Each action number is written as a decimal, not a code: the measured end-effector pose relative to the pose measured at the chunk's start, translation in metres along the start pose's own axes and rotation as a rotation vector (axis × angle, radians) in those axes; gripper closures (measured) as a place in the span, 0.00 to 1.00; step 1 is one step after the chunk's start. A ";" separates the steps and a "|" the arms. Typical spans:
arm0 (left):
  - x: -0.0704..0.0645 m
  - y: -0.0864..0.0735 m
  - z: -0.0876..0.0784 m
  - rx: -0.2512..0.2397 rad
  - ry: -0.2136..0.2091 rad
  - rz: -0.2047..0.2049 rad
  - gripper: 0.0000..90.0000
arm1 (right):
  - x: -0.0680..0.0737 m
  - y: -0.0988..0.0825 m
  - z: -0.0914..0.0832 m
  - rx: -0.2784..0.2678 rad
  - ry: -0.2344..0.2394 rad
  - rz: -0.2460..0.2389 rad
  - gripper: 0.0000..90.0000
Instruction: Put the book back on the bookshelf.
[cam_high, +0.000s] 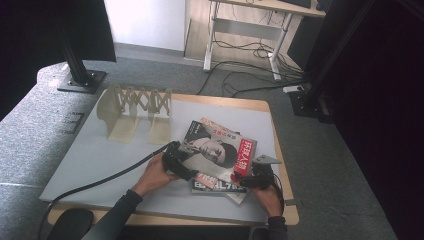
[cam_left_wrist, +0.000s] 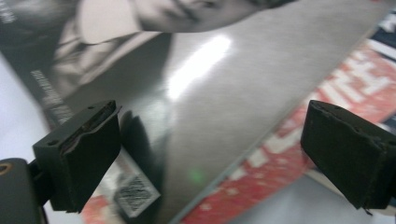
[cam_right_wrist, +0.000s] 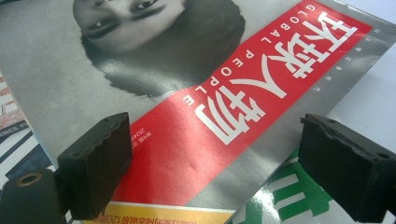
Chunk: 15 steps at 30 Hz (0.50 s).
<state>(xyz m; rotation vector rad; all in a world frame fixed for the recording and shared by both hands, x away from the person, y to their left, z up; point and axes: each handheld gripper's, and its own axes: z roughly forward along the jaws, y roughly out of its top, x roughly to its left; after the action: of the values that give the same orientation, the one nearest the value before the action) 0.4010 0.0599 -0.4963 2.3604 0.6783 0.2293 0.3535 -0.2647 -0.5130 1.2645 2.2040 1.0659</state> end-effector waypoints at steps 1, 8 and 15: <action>0.004 0.000 0.000 0.006 0.015 -0.007 0.04 | 0.000 0.000 0.000 -0.003 -0.001 0.001 0.11; 0.020 -0.002 0.001 0.008 -0.034 -0.086 0.00 | 0.002 0.000 -0.002 0.004 0.003 -0.015 0.13; 0.024 -0.012 0.002 -0.014 -0.060 -0.125 0.00 | 0.001 -0.002 -0.004 0.005 0.014 0.001 0.14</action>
<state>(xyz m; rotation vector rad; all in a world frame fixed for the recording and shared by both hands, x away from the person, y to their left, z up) 0.4168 0.0788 -0.5064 2.2924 0.7894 0.1075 0.3495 -0.2662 -0.5123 1.2640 2.2177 1.0741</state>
